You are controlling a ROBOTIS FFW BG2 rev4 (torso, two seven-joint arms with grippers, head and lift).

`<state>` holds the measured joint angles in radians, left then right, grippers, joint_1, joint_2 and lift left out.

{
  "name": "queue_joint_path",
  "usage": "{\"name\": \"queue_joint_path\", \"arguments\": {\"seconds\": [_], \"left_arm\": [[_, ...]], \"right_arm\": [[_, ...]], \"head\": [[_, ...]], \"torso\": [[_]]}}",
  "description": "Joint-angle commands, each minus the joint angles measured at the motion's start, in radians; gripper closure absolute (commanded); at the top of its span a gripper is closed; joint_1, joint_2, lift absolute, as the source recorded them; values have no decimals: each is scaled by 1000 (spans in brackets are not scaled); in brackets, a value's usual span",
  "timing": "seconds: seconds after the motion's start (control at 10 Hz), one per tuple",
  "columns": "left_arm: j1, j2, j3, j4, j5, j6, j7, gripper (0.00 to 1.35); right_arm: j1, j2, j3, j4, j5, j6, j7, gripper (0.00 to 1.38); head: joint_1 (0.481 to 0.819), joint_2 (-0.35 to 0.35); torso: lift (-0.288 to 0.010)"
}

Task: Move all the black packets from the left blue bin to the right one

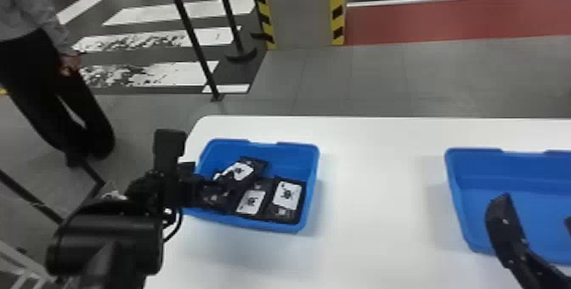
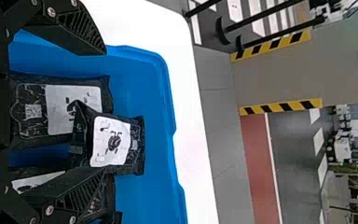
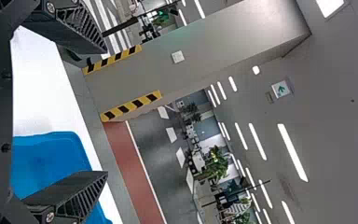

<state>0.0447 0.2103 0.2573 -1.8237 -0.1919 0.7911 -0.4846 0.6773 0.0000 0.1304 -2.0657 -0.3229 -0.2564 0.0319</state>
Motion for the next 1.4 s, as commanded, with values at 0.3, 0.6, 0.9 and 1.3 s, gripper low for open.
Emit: {"name": "queue_joint_path", "arguments": {"seconds": [0.3,0.6,0.9,1.3], "left_arm": [[-160,15,-46,225,-43,21,-88,154],[-214,15,-64,325,-18,14,-138,424],[-212,15,-72,338,-44,-1,-164,1182],[-101,15,-29,80,-67,-6,-220,1204]], "right_arm": [[-2,1,0,-17,18,33,0,93],[-5,1,0,-17,19,48,0,93],[-5,1,0,-17,16,50,5,93],[-5,1,-2,-24,15,53,13,93]], "head": [[695,255],[695,233],[695,220],[695,211]], "torso": [[-110],[-110],[-110],[-110]]}}
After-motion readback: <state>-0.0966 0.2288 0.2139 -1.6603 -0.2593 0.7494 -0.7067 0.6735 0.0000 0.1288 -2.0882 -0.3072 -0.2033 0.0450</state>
